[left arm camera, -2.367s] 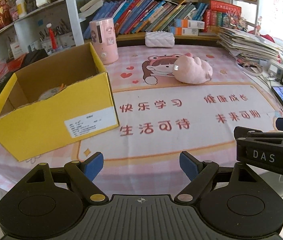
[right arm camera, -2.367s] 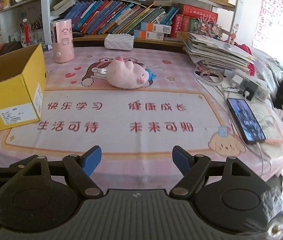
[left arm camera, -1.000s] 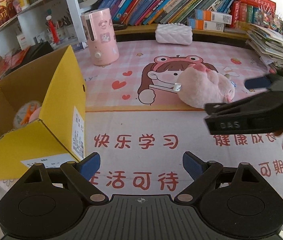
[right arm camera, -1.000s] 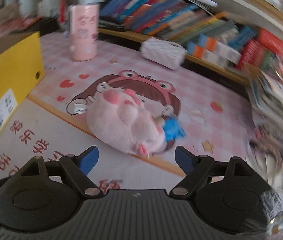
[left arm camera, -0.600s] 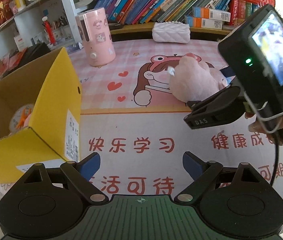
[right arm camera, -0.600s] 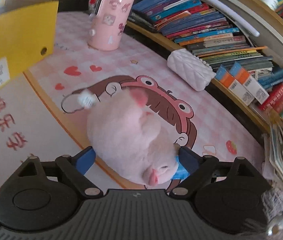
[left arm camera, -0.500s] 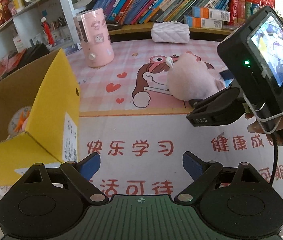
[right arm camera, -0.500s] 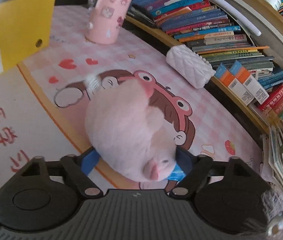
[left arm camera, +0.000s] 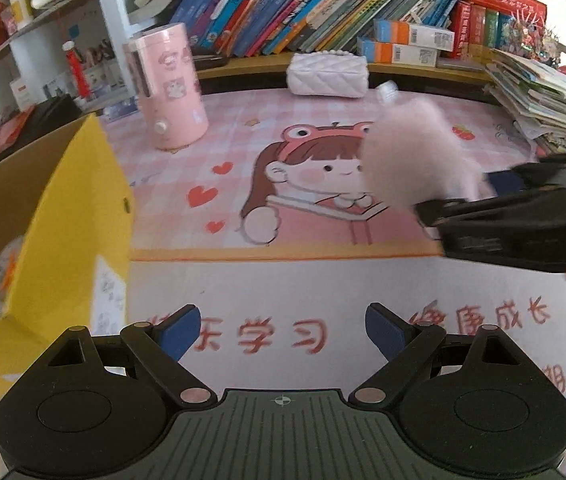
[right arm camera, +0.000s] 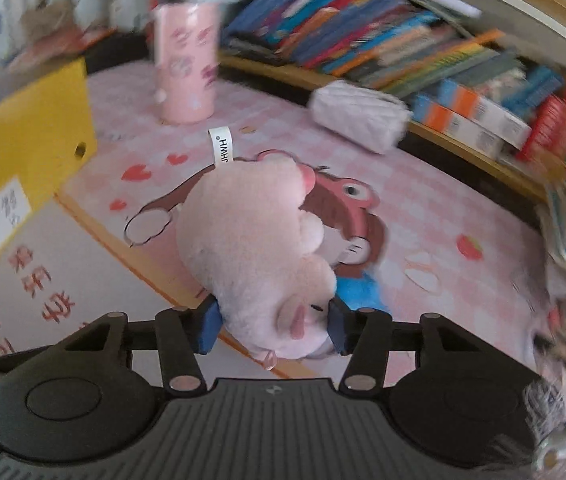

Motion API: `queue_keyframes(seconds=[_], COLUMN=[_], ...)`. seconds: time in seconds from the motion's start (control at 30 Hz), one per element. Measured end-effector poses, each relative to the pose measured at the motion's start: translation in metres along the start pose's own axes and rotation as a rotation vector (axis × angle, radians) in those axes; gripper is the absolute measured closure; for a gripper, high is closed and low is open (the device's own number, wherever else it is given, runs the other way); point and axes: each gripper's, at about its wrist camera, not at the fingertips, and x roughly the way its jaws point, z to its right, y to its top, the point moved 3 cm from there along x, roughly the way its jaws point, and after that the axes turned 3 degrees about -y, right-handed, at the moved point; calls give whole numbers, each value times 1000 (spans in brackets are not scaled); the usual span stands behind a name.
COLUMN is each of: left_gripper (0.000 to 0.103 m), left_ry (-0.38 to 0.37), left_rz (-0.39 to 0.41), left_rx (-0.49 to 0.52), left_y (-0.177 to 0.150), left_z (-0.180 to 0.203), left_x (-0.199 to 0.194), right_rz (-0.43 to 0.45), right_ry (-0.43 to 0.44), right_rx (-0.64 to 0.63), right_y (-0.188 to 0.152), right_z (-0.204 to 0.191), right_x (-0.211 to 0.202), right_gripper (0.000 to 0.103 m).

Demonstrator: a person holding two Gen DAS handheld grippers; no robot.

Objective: Organize objects
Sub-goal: 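Grasp the large pink plush pig with the right gripper while the left gripper grasps the blue item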

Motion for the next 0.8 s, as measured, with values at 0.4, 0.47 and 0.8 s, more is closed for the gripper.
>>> queue_keyframes(seconds=[0.4, 0.47, 0.8], left_gripper=[13, 14, 44], left_ry=[-144, -155, -166], left_rz=[82, 98, 139], left_rx=[59, 80, 118], left_y=[42, 49, 75], left_z=[72, 85, 121], left_x=[46, 55, 100], right_rz=[60, 53, 20], right_ry=[-243, -258, -290], right_rx=[244, 269, 327], right_y=[-30, -36, -56], right_z=[77, 83, 84], right_x=[-77, -85, -107], right_gripper=[52, 52, 52])
